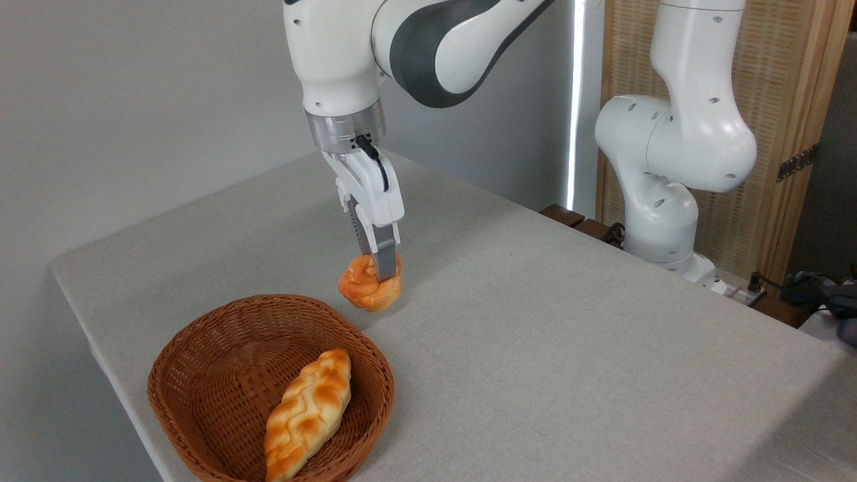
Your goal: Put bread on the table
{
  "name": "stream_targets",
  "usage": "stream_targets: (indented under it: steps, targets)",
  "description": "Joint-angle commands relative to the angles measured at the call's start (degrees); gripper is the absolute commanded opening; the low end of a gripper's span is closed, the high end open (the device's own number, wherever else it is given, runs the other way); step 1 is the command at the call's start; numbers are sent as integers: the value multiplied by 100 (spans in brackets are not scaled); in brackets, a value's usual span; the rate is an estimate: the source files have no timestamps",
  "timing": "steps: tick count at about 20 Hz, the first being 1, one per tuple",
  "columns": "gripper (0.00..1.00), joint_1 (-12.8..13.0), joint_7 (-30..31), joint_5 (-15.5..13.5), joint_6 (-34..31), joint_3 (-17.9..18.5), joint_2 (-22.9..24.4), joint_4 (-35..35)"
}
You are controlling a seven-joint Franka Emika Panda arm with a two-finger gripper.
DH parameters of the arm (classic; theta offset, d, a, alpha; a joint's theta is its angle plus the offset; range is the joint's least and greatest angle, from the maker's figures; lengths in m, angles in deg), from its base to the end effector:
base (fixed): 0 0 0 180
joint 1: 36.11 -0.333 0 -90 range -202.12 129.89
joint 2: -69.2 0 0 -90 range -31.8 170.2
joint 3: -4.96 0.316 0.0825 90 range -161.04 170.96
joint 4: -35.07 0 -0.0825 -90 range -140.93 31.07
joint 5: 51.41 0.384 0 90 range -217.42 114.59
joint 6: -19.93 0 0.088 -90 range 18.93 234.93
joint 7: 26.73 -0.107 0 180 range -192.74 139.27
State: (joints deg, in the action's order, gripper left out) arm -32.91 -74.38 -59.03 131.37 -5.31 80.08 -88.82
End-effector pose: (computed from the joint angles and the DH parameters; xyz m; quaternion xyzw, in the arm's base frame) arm 0.4764 -0.1266 0.4741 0.8736 -0.4844 -0.0009 0.0470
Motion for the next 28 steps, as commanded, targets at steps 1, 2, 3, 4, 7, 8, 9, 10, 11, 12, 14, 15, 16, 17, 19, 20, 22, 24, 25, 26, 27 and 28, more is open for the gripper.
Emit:
stream_targets:
  steps: [1,2,3,4,7,8,9,10,11,12,14,15,16,17,19,20,22,24,25,26,27,28]
  targets:
    - [100,40,-140,-55,44,69,54,-56]
    - [100,48,-140,-55,44,69,54,-56]
    - [100,48,-131,-55,44,69,54,-56]
    - [100,48,-122,-55,27,69,54,-56]
    - [100,48,-96,-55,9,69,72,-30]
    - [100,48,-78,-47,-8,69,89,5]
    - [100,40,-17,49,-26,69,98,58]
    - [100,39,96,241,-61,69,89,258]
    - [100,39,437,365,-357,69,-33,695]
    - [100,31,649,375,-612,78,-190,1065]
    - [100,-13,984,375,-1131,78,-515,1804]
    - [100,-22,1151,375,-1316,104,-656,2129]
    - [100,-22,1300,375,-1475,156,-780,2437]
    - [100,-22,1354,384,-1615,218,-850,2692]
    - [100,-22,1337,393,-1836,411,-965,3081]
    - [100,-22,1337,401,-1897,447,-1009,3212]
    - [100,-22,1337,725,-2003,456,-1097,3406]
    - [100,30,1337,779,-2004,587,-1080,3416]
    - [100,57,1328,779,-2004,675,-1080,3416]
    - [100,101,1302,779,-2004,745,-1071,3407]
    - [100,118,1293,779,-2004,772,-1053,3407]
    - [100,171,1336,788,-2004,790,-1053,3363]
